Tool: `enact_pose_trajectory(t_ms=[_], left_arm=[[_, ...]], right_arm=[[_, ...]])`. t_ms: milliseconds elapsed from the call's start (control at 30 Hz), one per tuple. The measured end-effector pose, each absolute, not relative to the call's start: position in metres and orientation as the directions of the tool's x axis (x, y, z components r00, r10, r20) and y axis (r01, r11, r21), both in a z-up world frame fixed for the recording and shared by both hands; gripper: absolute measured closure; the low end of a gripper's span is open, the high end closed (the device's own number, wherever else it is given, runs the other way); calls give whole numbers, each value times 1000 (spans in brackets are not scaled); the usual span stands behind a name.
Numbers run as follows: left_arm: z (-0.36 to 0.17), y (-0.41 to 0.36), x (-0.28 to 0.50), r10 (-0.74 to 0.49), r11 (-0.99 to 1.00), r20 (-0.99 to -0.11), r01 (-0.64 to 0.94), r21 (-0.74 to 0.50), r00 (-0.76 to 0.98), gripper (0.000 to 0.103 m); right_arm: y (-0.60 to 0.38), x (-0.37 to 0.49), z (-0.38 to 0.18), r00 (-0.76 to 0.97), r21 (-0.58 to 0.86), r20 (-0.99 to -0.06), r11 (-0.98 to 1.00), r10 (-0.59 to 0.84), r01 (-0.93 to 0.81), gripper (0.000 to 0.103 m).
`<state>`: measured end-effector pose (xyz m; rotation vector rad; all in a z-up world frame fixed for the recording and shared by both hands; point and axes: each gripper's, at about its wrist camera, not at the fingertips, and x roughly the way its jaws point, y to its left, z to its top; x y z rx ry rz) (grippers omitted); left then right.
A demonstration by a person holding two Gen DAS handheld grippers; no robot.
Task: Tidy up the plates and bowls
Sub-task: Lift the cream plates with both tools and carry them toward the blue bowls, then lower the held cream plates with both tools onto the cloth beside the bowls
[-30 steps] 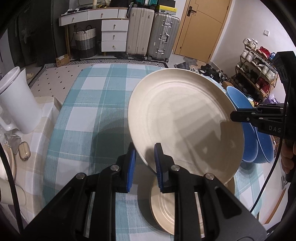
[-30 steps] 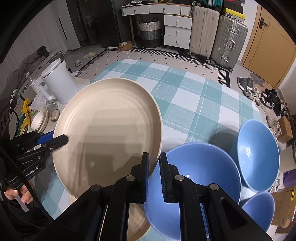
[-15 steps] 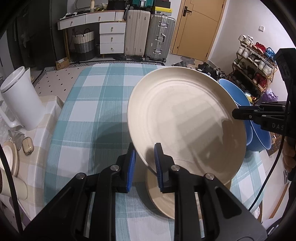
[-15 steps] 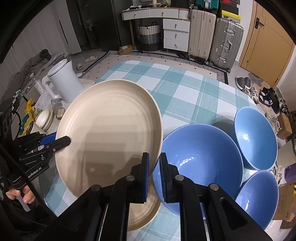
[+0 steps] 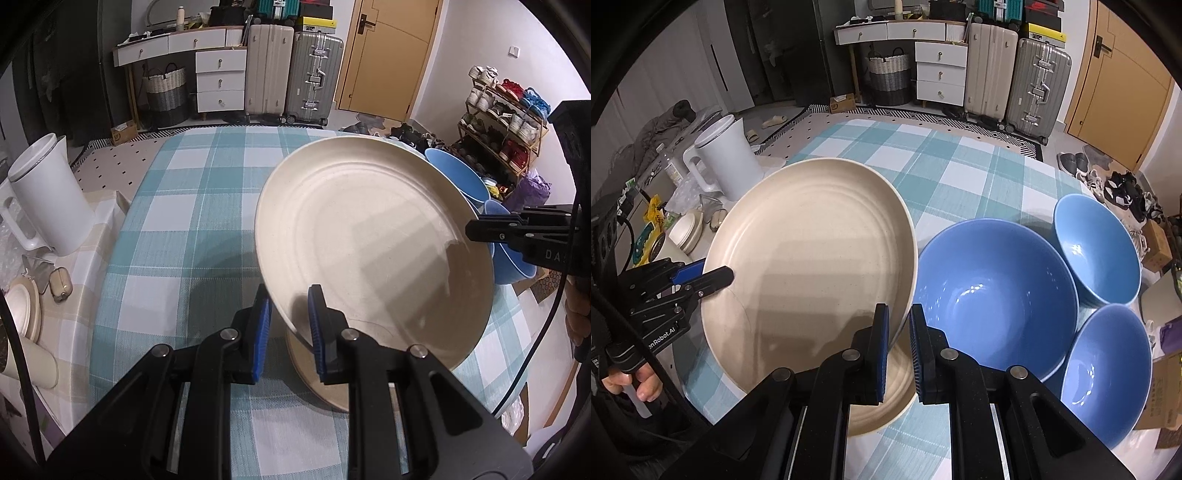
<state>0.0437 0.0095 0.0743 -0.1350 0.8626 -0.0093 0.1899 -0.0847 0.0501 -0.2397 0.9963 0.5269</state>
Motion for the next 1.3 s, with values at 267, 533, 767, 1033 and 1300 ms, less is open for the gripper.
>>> enact_pose_trajectory(t_ms=[267,533,767,1033,1300], left_arm=[[68,7,27,-71,991,-748,-40,-129,660,86],[54,2,16,-83,990,-752,-32,-136,654,86],[47,2,16,-88,990,-756,-28,-139,649,86],[36,0,18,-93,990,-764,-26,-142,639,86],[29,0,27,-98,989,-767,-21,-144,635,86]], right_arm=[[-90,175,40,428,62,-846,855,319,-515,91],[-94,164,21,411,76,-855,860,317,-504,91],[-97,156,12,405,82,-857,861,318,-502,91],[-98,154,1,393,82,-868,868,304,-491,91],[-98,152,-6,387,76,-876,873,289,-481,90]])
